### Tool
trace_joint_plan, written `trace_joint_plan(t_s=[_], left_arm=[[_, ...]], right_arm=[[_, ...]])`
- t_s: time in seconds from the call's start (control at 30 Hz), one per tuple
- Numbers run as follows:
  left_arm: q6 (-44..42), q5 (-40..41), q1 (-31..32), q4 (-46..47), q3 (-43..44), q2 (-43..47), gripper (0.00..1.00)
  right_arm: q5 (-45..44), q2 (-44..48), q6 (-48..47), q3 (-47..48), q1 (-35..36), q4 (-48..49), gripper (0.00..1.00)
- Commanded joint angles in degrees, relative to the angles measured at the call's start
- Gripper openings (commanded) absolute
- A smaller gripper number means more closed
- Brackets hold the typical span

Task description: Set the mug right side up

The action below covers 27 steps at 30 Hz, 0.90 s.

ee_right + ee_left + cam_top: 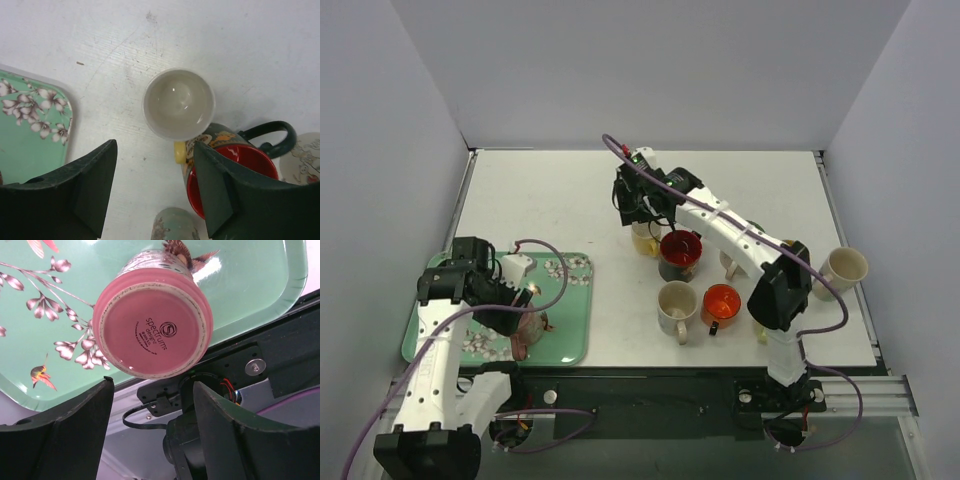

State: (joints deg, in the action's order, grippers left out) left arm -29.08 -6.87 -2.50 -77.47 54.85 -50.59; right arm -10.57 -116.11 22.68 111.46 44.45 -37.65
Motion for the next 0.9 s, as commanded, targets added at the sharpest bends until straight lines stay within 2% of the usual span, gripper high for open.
trace_joint_plan(t_s=[0.0, 0.2, 0.57, 0.73, 0.87], left_arm=[[-1.2, 2.8, 1.0, -2.1, -0.7, -4.0, 0.76], [-1.6, 8.5, 1.7, 8.0, -2.6, -6.8, 0.75], [-4.0, 7.4, 1.7, 29.5, -2.6, -11.7, 0.77], [-6.2, -0.6, -0.2, 24.0, -0.3, -13.8, 0.83], [-1.0, -3.4, -2.2, 22.6, -2.5, -10.4, 0.89]], right_arm=[[-4.2, 7.8, -1.2, -3.3, 0.6, -1.4, 0.58], [-5.5, 12.5, -1.5, -7.7, 0.8, 0.1, 0.58], [-7.3, 16.4, -1.9, -11.3, 0.9, 1.3, 0.58], [-7.4, 17.0, -2.1, -13.0, 0.9, 1.4, 0.58], [-7.3, 17.4, -2.5, -14.9, 0.9, 1.8, 0.58]])
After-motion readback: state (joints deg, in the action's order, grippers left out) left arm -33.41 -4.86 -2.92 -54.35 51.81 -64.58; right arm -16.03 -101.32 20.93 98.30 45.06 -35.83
